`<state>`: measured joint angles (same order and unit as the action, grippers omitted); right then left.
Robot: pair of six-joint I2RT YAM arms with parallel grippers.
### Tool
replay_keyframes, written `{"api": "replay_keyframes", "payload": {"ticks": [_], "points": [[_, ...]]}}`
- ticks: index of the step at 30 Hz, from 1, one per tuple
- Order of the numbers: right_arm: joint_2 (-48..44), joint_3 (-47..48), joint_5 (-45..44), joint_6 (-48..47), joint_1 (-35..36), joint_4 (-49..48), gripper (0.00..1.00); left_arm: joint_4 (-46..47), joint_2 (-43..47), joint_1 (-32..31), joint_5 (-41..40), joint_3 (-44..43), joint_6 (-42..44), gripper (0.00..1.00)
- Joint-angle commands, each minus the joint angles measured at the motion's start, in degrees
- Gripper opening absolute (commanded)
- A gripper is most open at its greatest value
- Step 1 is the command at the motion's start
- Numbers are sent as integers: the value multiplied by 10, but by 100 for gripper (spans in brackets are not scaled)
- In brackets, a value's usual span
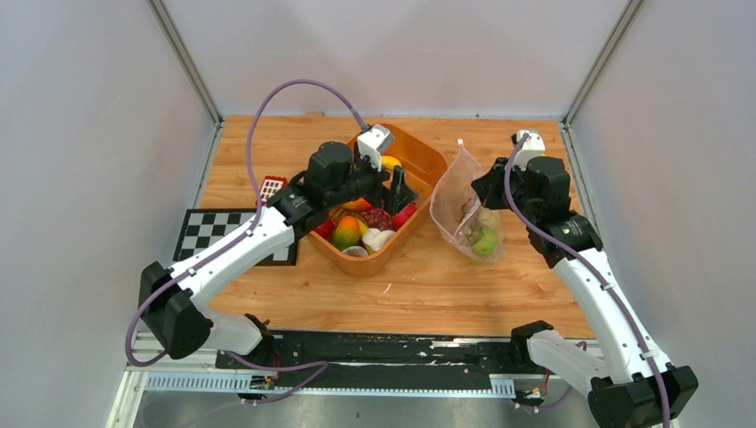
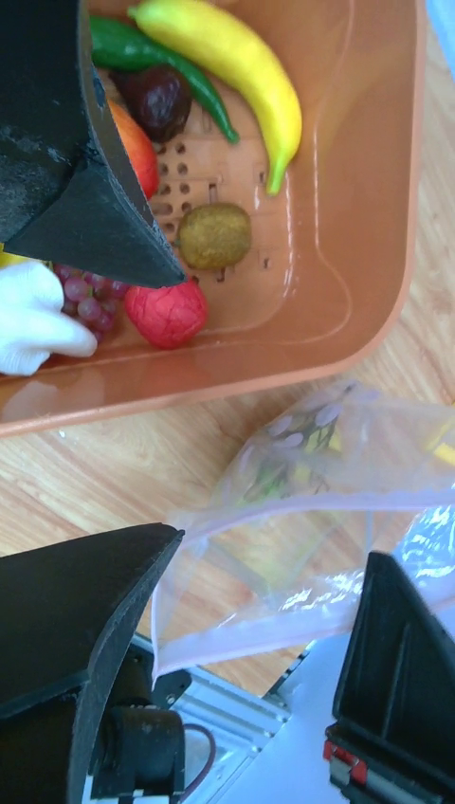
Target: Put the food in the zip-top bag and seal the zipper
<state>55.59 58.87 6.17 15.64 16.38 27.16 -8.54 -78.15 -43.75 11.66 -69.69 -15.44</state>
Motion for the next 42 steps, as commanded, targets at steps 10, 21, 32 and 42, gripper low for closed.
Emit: {"api": "replay_keyframes", "payload": {"ticks": [10,21,32,42], "points": [[0,-8,43,21,1,-43,0,-122,-127,123,-40,-52,76,100],[-7,-8,42,13,1,-37,0,-229,-259,135,-115,-128,172,100],[4,-8,55,15,0,-44,0,-247,-335,136,-187,-155,169,93],[2,-10,52,17,1,-43,0,-231,-276,135,-176,-115,144,42]]}}
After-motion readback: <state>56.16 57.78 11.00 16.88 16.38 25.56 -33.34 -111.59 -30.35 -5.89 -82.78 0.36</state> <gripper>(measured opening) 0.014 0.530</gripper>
